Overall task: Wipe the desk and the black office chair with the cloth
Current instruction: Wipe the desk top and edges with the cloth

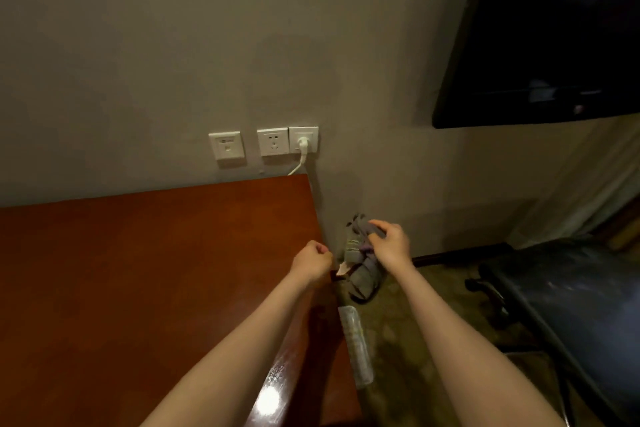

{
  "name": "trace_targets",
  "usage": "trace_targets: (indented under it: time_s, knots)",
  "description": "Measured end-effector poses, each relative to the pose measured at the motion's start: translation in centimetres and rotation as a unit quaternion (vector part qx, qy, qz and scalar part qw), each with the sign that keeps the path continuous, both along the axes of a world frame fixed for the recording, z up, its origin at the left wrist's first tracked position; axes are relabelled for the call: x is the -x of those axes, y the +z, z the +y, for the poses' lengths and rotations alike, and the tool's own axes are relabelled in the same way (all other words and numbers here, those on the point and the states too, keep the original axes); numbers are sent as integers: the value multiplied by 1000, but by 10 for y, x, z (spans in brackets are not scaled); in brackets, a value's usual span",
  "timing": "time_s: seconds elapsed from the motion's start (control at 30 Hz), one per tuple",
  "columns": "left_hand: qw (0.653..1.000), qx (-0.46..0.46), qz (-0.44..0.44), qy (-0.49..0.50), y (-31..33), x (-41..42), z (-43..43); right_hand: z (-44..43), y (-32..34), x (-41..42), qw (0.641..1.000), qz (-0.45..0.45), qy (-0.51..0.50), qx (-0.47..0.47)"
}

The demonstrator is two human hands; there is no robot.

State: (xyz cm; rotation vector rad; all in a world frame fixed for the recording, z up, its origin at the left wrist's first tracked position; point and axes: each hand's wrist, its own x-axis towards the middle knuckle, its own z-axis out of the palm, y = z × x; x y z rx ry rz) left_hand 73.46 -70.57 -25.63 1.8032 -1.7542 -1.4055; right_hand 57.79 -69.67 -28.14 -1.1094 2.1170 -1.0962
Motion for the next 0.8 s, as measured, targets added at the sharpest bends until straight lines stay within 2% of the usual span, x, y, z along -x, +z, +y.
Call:
trace_targets:
  time_s: [0.2,0.27,0.43,0.6,0.63,0.7,0.77,0.8]
  knots:
    - [999,-2,-13,-41,16,27,12,34,24,3,999,37,12,2]
    - [999,-26,12,-44,16,37,13,39,31,5,1000,29,2,4]
    - [994,-53,84,-36,39,61,17,30,41,3,998,-61,-9,18]
    - [999,50,2,-15,52,67,2,19,53,20,984,-179,2,-1]
    - [998,55,15,0,56,67,-3,19,56,23,979,-204,9,-5]
    - [992,32,116,38,65,68,-9,22,60,24,971,-228,64,-28]
    - [977,2,206,55,76,71,-7,23,63,19,972,-195,120,-54]
    - [973,-1,225,56,78,73,-6,21,64,15,976,-174,122,-53]
